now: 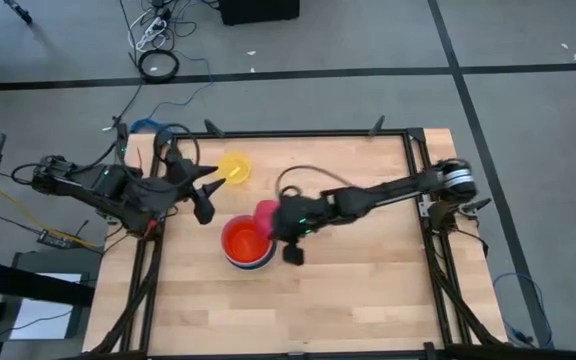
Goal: Nest bowls inside each other
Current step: Stack the red bowl on top of the orange bowl, then stack the yellow bowl on top of the red bowl
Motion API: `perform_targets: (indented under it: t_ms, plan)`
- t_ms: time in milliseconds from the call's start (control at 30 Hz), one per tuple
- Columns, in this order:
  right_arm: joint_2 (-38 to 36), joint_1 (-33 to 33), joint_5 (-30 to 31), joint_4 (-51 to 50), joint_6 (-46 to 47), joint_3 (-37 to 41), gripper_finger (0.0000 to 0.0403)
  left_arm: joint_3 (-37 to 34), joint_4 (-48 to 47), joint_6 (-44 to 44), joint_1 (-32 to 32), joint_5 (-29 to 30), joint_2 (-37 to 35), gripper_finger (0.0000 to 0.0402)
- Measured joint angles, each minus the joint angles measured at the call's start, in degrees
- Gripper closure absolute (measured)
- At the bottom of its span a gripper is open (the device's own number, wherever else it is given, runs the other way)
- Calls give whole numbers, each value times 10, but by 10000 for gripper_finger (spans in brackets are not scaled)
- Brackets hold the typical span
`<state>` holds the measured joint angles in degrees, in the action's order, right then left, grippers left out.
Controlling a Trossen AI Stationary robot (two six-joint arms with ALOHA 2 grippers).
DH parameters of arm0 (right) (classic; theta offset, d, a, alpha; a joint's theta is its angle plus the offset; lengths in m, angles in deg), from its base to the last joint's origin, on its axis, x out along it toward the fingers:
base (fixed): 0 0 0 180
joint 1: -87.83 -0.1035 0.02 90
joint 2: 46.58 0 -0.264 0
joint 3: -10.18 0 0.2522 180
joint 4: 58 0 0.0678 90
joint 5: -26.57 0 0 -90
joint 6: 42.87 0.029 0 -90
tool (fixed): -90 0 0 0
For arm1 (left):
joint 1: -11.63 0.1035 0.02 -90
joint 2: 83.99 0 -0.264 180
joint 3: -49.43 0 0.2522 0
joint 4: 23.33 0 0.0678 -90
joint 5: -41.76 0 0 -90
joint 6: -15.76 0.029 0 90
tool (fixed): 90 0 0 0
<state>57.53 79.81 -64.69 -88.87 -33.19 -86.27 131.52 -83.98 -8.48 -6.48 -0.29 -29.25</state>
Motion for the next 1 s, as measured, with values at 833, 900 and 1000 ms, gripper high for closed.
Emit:
perform_targets:
  t_ms: [833, 900, 1000]
  plan:
    - [73, -17, 211, -285, -68, -244, 232, -46, -192, -115, 15, 32, 0, 225]
    - [49, -17, 250, -326, -63, -242, 234, -82, -191, -75, 42, 11, 5, 228]
    - [7, -22, 282, -364, -55, -242, 240, -136, -186, 13, 97, -51, 31, 237]
